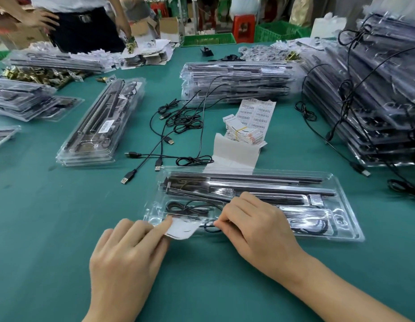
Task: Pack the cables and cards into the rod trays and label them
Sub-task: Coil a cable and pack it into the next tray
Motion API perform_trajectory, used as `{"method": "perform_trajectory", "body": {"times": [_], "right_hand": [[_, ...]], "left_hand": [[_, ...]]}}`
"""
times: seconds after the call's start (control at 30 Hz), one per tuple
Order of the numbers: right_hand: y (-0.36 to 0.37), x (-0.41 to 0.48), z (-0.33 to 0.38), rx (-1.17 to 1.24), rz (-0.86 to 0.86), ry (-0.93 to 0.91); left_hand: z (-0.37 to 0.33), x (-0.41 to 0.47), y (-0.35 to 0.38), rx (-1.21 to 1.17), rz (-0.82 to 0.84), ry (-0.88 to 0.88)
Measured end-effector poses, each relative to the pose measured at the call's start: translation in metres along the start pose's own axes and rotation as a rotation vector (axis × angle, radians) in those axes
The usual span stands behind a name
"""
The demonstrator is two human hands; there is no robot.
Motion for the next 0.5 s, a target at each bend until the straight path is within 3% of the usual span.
{"method": "perform_trajectory", "body": {"times": [0.07, 0.13, 0.2, 0.27, 0.37, 0.43, 0.5], "right_hand": [[0.0, 0.0, -0.001, -0.001, -0.003, 0.0], [0.001, 0.0, 0.0, -0.005, -0.004, -0.008], [0.002, 0.0, 0.0, -0.017, -0.006, -0.013], [0.002, 0.0, 0.001, -0.032, -0.006, -0.013], [0.002, 0.0, 0.0, -0.029, -0.002, -0.007], [0.002, -0.001, 0.001, -0.031, 0.002, -0.013], [0.002, -0.001, 0.001, -0.024, 0.004, -0.017]], "left_hand": [[0.007, -0.001, -0.008, -0.1, -0.026, -0.053], [0.021, -0.003, -0.011, -0.355, 0.026, -0.165], [0.04, -0.011, 0.001, -0.685, 0.208, -0.383], [0.038, -0.025, 0.015, -0.822, 0.462, -0.464], [0.025, -0.039, 0.023, -0.589, 0.697, -0.332], [0.025, -0.038, 0.02, -0.463, 0.674, -0.322], [0.027, -0.035, 0.017, -0.495, 0.631, -0.395]]}}
Point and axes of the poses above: each hand's wrist, its own x-axis towards the middle knuckle, its own y-axis out of the palm, z = x × y, the point moved 10 cm from there along x, towards the middle knuckle
